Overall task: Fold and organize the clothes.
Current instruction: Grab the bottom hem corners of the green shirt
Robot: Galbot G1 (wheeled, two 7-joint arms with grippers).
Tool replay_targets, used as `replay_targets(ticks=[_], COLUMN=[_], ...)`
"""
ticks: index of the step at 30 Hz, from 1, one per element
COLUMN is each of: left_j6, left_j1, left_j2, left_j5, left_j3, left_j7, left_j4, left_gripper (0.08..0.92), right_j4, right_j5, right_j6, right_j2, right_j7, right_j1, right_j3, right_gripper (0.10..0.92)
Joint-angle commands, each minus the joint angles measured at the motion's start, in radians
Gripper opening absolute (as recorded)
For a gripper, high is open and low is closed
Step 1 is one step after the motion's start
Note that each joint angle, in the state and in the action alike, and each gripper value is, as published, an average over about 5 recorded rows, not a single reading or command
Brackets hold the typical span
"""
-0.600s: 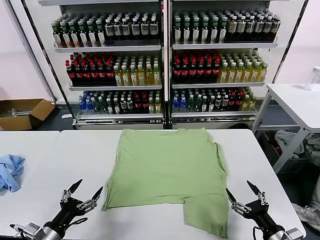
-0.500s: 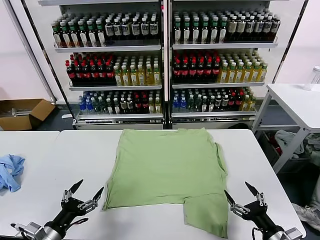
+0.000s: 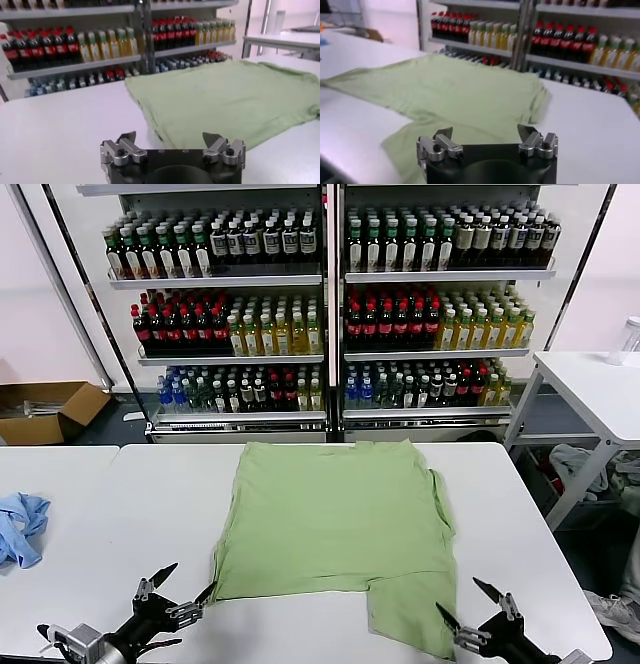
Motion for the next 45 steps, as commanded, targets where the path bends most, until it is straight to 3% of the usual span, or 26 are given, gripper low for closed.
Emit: replay_targets(ticks=[1, 8, 11, 17, 25, 34, 38, 45], left_j6=[0.056, 0.063, 0.063, 0.086, 0.106, 0.111, 0.108, 0.106], left_j1=[-0.092, -0.141, -0.150, -0.142, -0.089, -0.089, -0.098, -0.103], left_j2=[0.071, 0.072, 0.075, 0.078, 0.065, 0.044, 0.034, 0.027], left_j5=[-0.019, -0.032, -0.036, -0.043, -0.051, -0.028, -0.037, -0.042], left_j3=[0.080, 0.122, 0.129, 0.125, 0.133, 0.163, 0.174, 0.177], left_j7=[-0.034, -0.033, -0.027, -0.031, -0.017, -0.011, -0.017, -0.020], left_j4=[0.050, 0.114, 0.132, 0.141, 0.087, 0.085, 0.086, 0.083], left_gripper=[0.823, 0.823, 0.823, 0.806, 0.663, 0.645, 0.583, 0.387], right_j4=[0.003, -0.012, -0.014, -0.013, -0.013, -0.017, -0.018, -0.019], right_j5=[-0.011, -0.042, -0.044, -0.038, -0.029, -0.020, -0.009, 0.052], right_j6=[-0.016, -0.011, -0.011, -0.006, -0.005, 0.006, 0.019, 0.062], right_j2=[-0.036, -0.007, 0.005, 0.015, 0.013, 0.016, 0.020, 0.029], right_j7=[-0.008, -0.006, -0.002, 0.001, 0.008, 0.010, 0.010, 0.011], right_j1=[-0.055, -0.057, -0.053, -0.053, -0.046, -0.042, -0.040, -0.022], right_j3=[-0.014, -0.059, -0.073, -0.077, -0.076, -0.072, -0.073, -0.086], right_gripper=[0.823, 0.821, 0.775, 0.602, 0.368, 0.128, 0.108, 0.109])
